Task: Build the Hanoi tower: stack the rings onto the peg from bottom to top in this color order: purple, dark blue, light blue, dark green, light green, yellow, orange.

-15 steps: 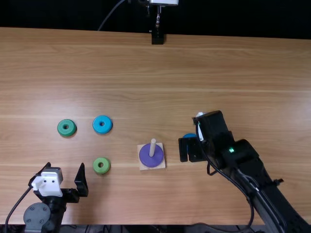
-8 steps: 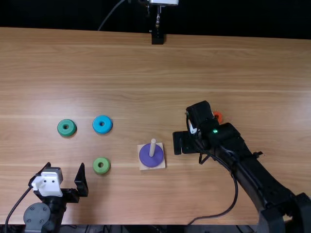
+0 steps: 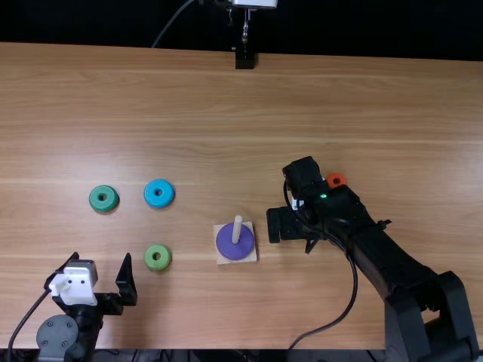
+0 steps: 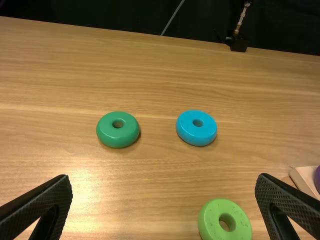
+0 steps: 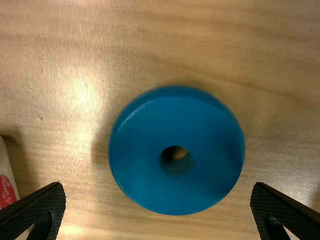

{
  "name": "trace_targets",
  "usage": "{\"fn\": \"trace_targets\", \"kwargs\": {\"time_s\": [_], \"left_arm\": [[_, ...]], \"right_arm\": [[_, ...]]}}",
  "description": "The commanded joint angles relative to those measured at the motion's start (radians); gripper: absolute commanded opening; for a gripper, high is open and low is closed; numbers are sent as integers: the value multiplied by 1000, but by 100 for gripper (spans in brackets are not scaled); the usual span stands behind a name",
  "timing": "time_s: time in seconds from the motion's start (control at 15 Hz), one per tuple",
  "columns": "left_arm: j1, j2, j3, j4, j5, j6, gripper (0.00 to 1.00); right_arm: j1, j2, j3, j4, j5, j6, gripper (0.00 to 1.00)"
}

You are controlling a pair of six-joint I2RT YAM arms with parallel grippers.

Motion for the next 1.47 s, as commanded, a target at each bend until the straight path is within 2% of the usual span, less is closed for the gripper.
{"fn": "trace_targets", "kwargs": {"time_s": [0.0, 0.73, 0.8, 1.0, 1.07, 1.13, 1.2, 1.27, 1.33, 1.4], "left_arm": [[-3, -12, -106, -82, -5, 6, 100], [-3, -12, -106, -82, -7, 8, 100], [-3, -12, -106, -82, -7, 6, 100], [-3, -12, -106, -82, -7, 6, 100], [-3, -12, -106, -82, -7, 6, 100], [-3, -12, -106, -82, -7, 6, 100], [-4, -12, -106, -82, -7, 6, 100], [-3, -12, -106, -82, -7, 6, 100], [-3, -12, -106, -82, -7, 6, 100], [-3, -12, -106, -82, -7, 6, 100]], "right_arm": [[-14, 39, 50, 4, 23, 17, 100], [-54, 96, 65, 4, 23, 15, 100], [-54, 100, 65, 4, 23, 15, 85], [-55, 100, 65, 3, 25, 15, 54], [-55, 100, 65, 4, 25, 15, 38], [-55, 100, 65, 3, 29, 15, 29], [-54, 100, 65, 3, 53, 14, 23], [-52, 94, 65, 3, 91, 14, 13], [-49, 91, 67, 1, 124, 4, 9], [-46, 89, 76, 1, 134, 1, 8]]}}
